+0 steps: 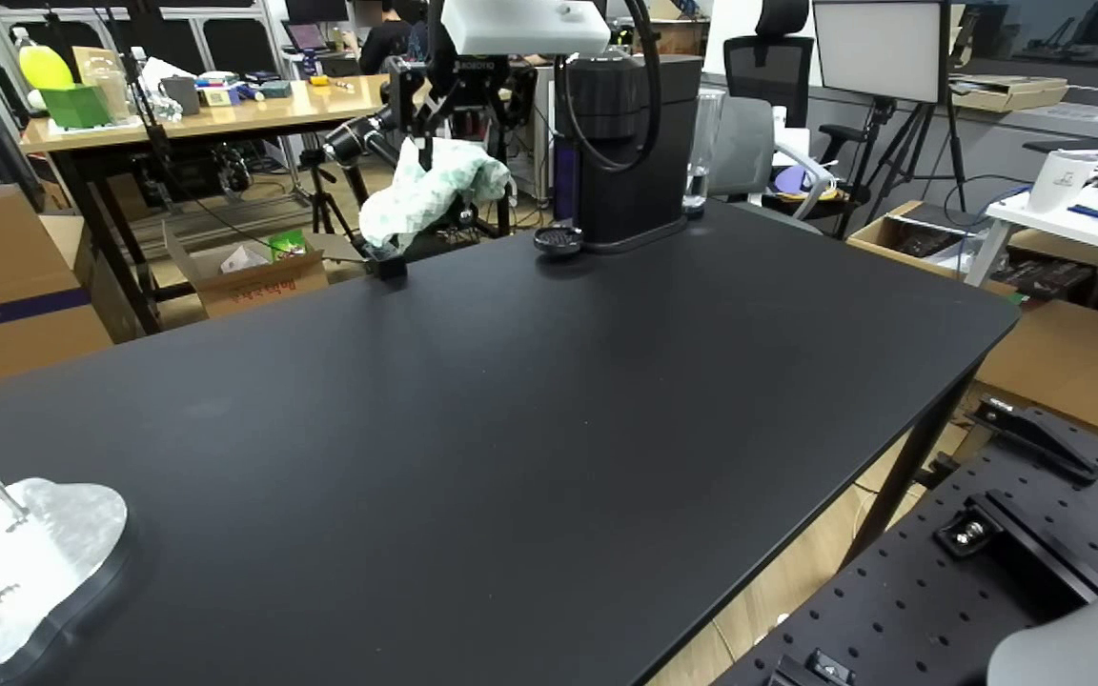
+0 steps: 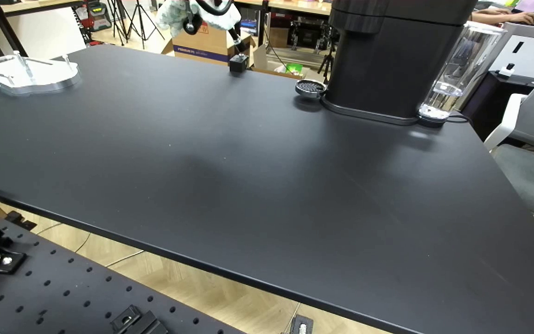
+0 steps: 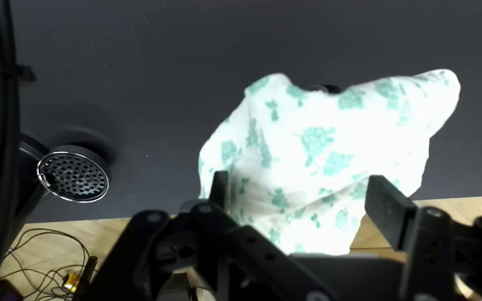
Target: Hang the cloth on the stand
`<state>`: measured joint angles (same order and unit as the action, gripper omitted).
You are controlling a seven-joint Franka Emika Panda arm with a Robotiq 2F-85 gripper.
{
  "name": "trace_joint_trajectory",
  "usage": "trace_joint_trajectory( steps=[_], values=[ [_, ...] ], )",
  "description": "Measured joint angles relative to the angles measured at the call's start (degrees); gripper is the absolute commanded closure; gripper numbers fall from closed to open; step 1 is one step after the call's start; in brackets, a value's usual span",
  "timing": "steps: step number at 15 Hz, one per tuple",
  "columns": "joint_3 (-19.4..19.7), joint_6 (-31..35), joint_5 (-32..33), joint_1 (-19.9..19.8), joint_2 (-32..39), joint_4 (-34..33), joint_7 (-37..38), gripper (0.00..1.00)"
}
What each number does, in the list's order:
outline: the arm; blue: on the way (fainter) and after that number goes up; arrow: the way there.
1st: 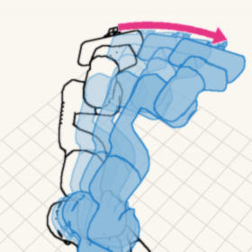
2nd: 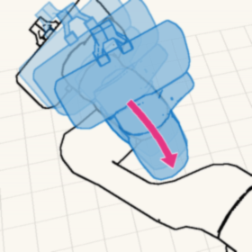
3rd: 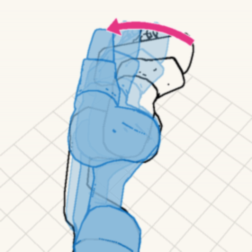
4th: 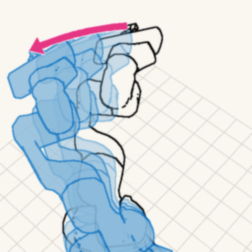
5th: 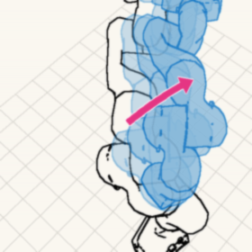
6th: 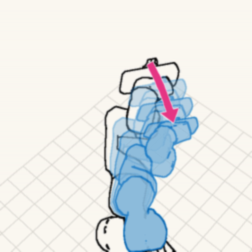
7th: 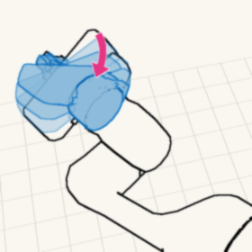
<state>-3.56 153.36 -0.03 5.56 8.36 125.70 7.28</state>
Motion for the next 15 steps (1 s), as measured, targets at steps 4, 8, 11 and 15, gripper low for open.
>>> trace_joint_trajectory(
  steps=[4,8,11,15],
  values=[
    [-0.24,0.01,0.15,0.07,-1.34,-0.38,0.0,0.0],
    [-0.59,0.01,0.17,0.18,-3.63,-0.5,0.0,0.0],
    [-0.84,-0.02,0.13,0.19,-5.13,-0.46,0.0,0.0],
    [-0.85,0.03,0.13,0.18,-4.55,-0.34,-0.01,0.0]
  ],
)
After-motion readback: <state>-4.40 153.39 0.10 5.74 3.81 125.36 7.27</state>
